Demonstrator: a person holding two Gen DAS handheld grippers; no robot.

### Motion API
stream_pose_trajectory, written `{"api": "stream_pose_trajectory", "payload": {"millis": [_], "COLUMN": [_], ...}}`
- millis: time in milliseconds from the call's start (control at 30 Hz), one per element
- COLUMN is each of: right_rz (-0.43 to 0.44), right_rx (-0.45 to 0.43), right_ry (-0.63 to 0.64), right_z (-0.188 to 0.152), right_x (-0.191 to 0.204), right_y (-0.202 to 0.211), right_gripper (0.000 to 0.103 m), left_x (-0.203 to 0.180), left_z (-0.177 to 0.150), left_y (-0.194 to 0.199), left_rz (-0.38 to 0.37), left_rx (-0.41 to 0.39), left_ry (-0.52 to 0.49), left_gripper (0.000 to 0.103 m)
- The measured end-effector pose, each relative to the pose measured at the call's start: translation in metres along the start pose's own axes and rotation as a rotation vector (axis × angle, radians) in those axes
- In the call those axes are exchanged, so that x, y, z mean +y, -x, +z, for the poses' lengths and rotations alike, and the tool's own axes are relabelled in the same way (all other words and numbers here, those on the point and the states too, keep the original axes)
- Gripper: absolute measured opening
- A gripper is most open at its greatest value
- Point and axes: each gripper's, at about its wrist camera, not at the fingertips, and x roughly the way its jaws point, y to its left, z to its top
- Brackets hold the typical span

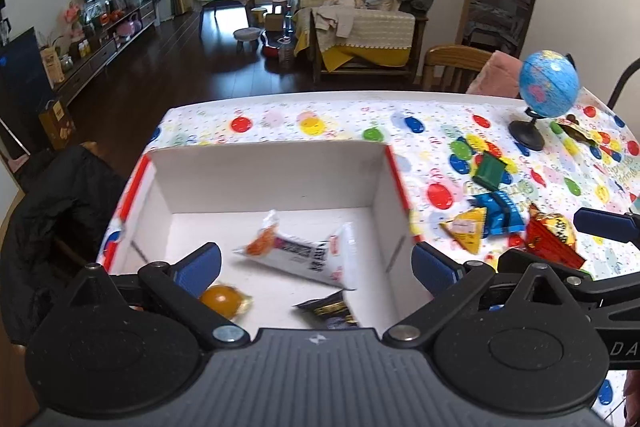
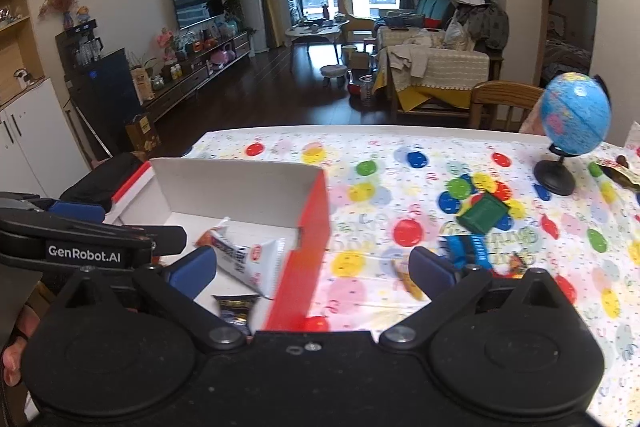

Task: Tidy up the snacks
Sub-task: 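Move both tools back to the snack pile beside the box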

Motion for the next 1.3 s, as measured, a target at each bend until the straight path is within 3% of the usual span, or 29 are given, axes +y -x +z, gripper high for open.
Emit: {"api": "stream_pose_trajectory", "payload": {"millis": [733, 1000, 1300], "right_rz": [-0.08, -0.097, -0.103], "right_rx": [0.004, 0.023, 0.057], "right_ry": [-0.039, -0.034, -0.055], "right_z": [-0.012, -0.019, -0.023], "right_x": [-0.128, -0.163, -0.192], "right_y": [0.031, 0.031, 0.017], "right_gripper": [0.103, 0.102, 0.099], "left_x": [-0.134, -0.166, -0.181], "left_z": [0.01, 0.015, 0.011], "left_y": [-0.026, -0.043, -0.071], "left_rz": [-0.072, -0.079, -0.032], "left_rx": [0.026, 0.052, 0.09], "left_ry": [-0.063, -0.075, -0.068], "left_gripper": [0.102, 0.102, 0.102]}}
